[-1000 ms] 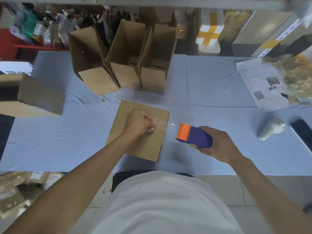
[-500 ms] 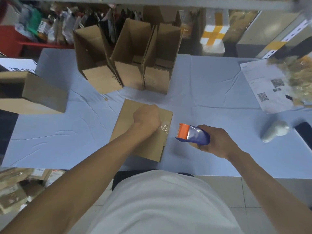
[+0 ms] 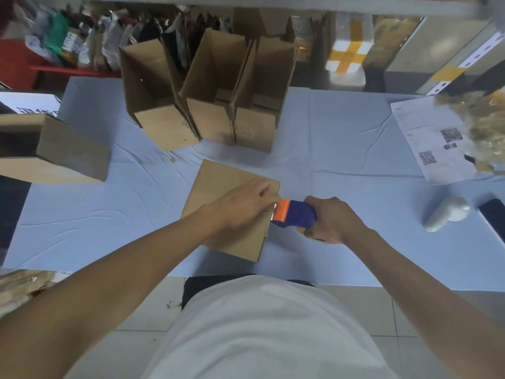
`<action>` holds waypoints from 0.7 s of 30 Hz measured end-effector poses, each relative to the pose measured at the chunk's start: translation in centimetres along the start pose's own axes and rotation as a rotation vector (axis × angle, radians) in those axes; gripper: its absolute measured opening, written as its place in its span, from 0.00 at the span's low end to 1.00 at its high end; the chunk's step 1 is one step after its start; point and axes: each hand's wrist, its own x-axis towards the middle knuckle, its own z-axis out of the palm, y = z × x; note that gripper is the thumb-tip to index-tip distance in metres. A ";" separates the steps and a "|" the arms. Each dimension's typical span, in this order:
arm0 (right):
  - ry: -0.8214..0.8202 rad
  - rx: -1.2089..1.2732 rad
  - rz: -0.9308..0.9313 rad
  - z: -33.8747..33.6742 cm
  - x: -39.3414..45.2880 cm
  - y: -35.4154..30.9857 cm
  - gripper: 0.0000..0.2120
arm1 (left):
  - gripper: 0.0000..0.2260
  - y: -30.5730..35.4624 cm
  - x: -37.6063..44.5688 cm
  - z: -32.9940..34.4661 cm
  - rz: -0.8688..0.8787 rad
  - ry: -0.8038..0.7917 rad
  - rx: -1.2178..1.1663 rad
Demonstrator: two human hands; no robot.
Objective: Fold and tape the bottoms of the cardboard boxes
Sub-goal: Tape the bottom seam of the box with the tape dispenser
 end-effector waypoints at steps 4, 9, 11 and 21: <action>-0.048 -0.094 0.101 -1.2 0.5 -1.5 0.14 | 0.10 -1.1 0.2 0.7 0.201 0.045 0.299; -0.164 -0.143 0.197 -1.0 1.3 -2.1 0.16 | 0.09 -2.1 0.6 1.9 0.406 0.122 0.733; -0.124 -0.046 0.223 -1.4 0.6 -1.2 0.16 | 0.11 -1.7 0.5 2.6 0.395 0.133 0.846; 0.273 0.473 0.160 0.6 -5.1 2.0 0.20 | 0.16 -4.9 -1.5 3.3 0.254 0.515 0.078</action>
